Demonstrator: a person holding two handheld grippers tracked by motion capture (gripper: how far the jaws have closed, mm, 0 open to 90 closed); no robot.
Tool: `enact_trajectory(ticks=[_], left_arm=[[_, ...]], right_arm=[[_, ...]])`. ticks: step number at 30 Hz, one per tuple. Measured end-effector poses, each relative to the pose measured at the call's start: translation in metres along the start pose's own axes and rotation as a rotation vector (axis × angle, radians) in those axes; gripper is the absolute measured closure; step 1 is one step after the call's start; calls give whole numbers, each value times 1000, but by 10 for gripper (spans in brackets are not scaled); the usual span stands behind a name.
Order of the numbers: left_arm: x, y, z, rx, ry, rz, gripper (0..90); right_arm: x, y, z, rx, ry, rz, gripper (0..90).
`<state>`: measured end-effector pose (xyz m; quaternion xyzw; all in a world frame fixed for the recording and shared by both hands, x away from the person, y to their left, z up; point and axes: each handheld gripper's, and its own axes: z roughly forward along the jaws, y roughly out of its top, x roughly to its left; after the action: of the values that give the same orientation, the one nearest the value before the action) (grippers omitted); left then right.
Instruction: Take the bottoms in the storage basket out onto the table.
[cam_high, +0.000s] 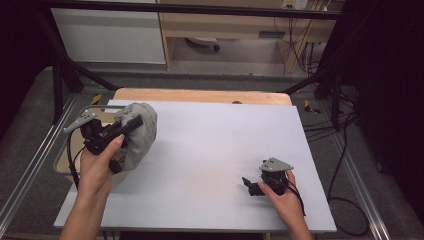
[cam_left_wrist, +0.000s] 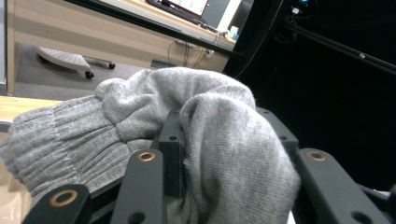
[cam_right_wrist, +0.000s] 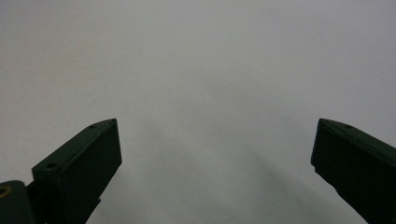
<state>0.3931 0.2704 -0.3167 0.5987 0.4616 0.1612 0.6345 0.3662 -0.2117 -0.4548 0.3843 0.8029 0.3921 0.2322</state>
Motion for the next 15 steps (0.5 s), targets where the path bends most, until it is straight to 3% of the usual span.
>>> enact_trajectory(ticks=[15], left_arm=[[-1, -8, 9, 26, -7, -4, 596]], right_arm=[[0, 0, 1, 6, -4, -2, 24]])
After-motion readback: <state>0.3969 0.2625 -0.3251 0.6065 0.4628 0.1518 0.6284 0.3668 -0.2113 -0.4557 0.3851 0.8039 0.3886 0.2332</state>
